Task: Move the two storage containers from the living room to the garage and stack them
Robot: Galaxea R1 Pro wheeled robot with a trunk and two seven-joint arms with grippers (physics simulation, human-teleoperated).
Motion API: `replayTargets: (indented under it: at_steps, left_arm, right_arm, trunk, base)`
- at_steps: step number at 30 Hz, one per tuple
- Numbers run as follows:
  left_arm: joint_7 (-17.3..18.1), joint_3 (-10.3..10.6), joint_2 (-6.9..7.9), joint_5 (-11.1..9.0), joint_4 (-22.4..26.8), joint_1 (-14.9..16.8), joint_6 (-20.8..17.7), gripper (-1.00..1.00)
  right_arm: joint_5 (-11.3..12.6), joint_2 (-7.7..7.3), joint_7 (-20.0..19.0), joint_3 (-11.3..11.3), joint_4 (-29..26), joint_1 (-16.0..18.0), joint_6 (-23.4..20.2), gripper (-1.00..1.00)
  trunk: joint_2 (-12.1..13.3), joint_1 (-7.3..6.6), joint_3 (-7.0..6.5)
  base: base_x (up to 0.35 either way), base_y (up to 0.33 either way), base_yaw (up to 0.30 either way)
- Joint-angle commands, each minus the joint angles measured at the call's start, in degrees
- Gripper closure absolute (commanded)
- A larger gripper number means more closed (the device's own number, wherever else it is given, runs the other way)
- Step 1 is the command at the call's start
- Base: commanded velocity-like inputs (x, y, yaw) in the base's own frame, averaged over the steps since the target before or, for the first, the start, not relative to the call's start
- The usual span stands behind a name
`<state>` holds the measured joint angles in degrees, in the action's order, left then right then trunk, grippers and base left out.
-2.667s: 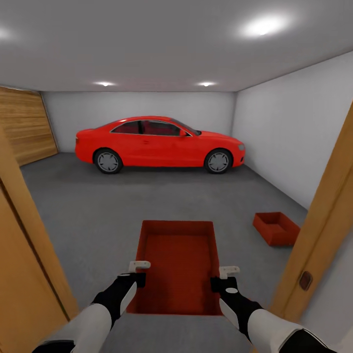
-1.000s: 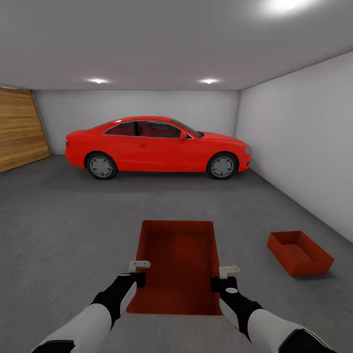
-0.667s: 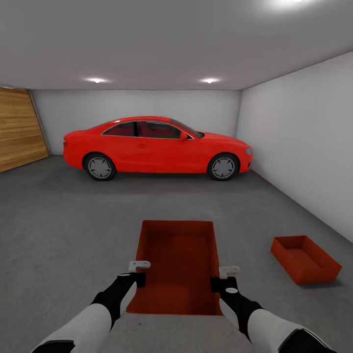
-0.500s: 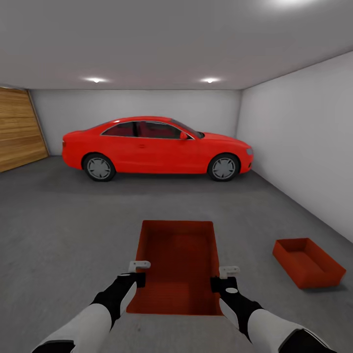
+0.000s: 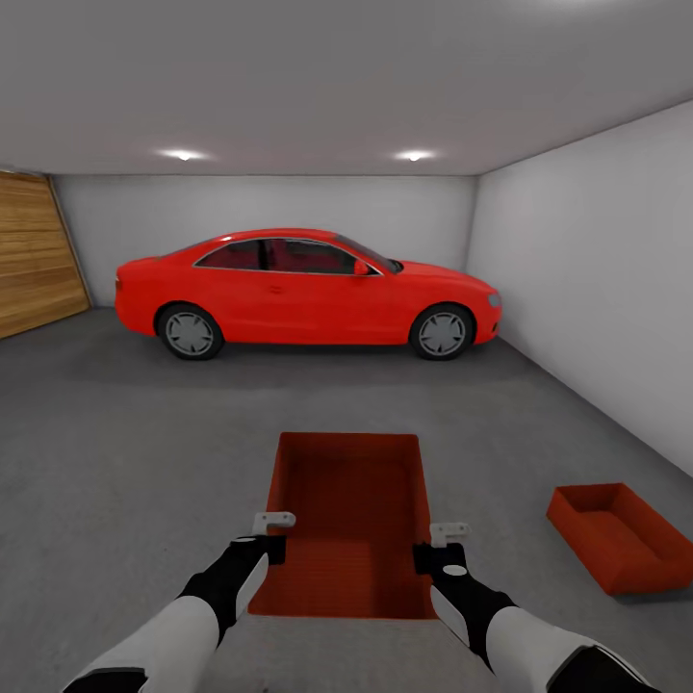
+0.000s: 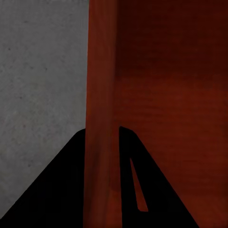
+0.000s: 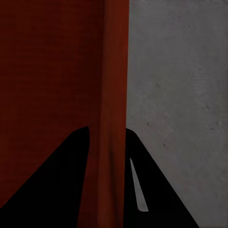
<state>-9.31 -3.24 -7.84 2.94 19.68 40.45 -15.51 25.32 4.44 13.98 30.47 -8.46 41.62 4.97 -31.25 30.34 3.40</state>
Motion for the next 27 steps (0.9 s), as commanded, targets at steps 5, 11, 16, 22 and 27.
replayTargets:
  at_steps: [5, 11, 16, 22, 27]
  left_arm:
    - [-0.2, -1.3, 0.02, 1.1, 3.2, 0.1, -0.4, 1.0]
    - [-0.2, -1.3, 0.02, 1.2, 3.2, 0.1, -0.5, 1.0]
    - [-0.2, -1.3, 0.02, 1.1, 3.2, 0.1, -0.5, 1.0]
    - [-0.2, -1.3, 0.02, 1.1, 3.2, 0.1, -0.5, 1.0]
    - [-0.2, -1.3, 0.02, 1.2, 3.2, 0.1, -0.5, 1.0]
  right_arm:
    - [0.9, -0.06, 0.1, 0.5, 0.3, 0.0, 0.3, 1.0]
    - [0.9, -0.05, 0.1, 0.5, 0.3, 0.0, 0.3, 1.0]
    - [0.9, -0.07, 0.1, 0.5, 0.4, 0.0, 0.3, 1.0]
    - [0.9, -0.05, 0.1, 0.5, 0.3, 0.0, 0.3, 1.0]
    - [0.9, -0.12, 0.1, 0.5, 0.4, 0.0, 0.2, 1.0]
  trunk:
    - [-0.1, 0.06, 0.11]
    - [-0.1, 0.06, 0.11]
    - [-0.1, 0.06, 0.11]
    - [-0.1, 0.06, 0.11]
    - [-0.1, 0.06, 0.11]
  base:
    - [0.321, 0.0, 0.0]
    - [0.321, 0.0, 0.0]
    - [0.321, 0.0, 0.0]
    - [0.321, 0.0, 0.0]
    - [0.321, 0.0, 0.0]
